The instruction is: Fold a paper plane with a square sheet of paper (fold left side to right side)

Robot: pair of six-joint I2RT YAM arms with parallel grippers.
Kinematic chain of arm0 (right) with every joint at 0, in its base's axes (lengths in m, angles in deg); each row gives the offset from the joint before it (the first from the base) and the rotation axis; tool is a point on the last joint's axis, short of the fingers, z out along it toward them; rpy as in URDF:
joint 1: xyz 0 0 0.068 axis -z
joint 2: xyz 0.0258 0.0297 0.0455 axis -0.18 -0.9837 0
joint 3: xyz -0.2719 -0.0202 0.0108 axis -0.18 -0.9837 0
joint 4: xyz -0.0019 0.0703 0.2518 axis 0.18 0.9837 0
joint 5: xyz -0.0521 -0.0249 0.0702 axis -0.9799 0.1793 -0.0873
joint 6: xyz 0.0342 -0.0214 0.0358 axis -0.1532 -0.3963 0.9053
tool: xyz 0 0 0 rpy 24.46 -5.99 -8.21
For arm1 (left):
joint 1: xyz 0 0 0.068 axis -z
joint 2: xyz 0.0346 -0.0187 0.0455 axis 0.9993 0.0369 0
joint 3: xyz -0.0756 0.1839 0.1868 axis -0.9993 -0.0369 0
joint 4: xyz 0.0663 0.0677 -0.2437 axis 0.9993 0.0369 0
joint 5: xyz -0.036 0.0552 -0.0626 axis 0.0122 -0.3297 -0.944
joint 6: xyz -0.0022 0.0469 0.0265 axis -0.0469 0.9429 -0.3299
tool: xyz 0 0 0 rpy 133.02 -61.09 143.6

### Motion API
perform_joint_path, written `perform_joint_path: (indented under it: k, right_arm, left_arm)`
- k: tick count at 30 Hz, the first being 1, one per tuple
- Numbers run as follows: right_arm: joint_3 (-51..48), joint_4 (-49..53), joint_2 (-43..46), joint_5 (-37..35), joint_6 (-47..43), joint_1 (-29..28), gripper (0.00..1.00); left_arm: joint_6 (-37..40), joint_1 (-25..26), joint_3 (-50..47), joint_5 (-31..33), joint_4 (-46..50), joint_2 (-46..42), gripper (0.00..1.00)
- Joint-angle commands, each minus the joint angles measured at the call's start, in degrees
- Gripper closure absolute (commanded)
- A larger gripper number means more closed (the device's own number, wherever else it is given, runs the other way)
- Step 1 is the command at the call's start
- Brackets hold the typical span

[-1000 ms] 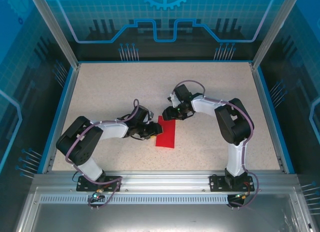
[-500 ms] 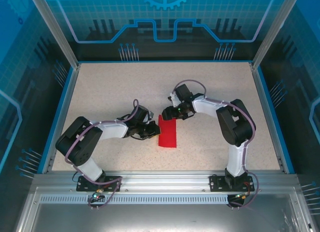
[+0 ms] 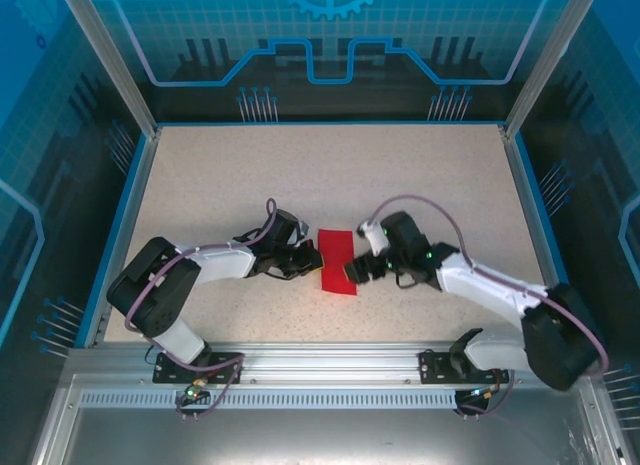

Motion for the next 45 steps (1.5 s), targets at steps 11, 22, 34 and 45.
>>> perform_joint_path:
  k: [11, 22, 34, 45]
  right_arm:
    - [-4.75, -7.10, 2.75, -21.90, -9.34, -22.15, 0.21]
    - [4.56, -11.00, -15.24, -28.02, -17.18, -27.83, 0.33]
    - [5.27, -13.16, -17.86, -29.75, -17.13, -27.61, 0.73]
    - [3.09, -7.64, -12.70, -18.30, -14.08, -22.91, 1.00]
  left_arm:
    - [-0.38, 0.17, 1.83, -1.33, 3.91, -2.67, 0.96]
    - [-0.83, 0.35, 2.08, -1.75, 3.41, -2.22, 0.96]
    - [-0.06, 0.51, 2.48, -1.62, 4.13, -1.34, 0.96]
    - [4.67, -0.52, 4.41, 0.87, 10.20, -1.12, 0.80]
